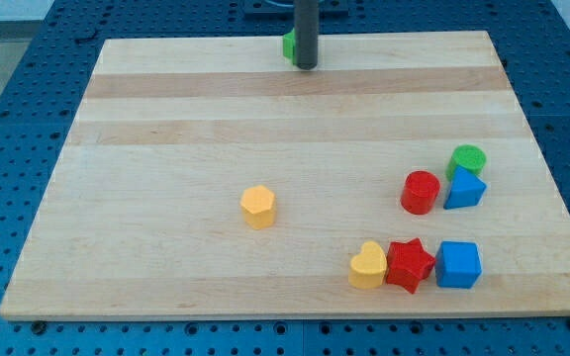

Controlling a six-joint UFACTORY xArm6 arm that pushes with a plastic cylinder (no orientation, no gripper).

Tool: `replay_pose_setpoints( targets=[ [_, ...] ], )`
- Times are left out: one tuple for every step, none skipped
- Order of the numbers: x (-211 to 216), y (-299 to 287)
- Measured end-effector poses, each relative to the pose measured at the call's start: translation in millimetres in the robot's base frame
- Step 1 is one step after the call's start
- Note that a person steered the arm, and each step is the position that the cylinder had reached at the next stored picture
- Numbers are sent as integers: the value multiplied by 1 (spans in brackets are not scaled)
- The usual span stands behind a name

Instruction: Slide the green circle towards the top center

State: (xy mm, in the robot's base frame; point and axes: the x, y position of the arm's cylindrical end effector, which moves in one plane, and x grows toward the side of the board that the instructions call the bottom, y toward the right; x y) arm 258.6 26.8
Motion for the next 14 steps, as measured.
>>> replay_pose_setpoints(
  targets=[
    [14, 59],
    [37, 135],
    [73, 228],
    [143, 282],
    [197, 287],
    [220, 255],
    [214, 209],
    [201, 165],
    [184, 125],
    [169, 86],
    [152, 47],
    [136, 16],
    [115, 0],
    [121, 15]
  ],
)
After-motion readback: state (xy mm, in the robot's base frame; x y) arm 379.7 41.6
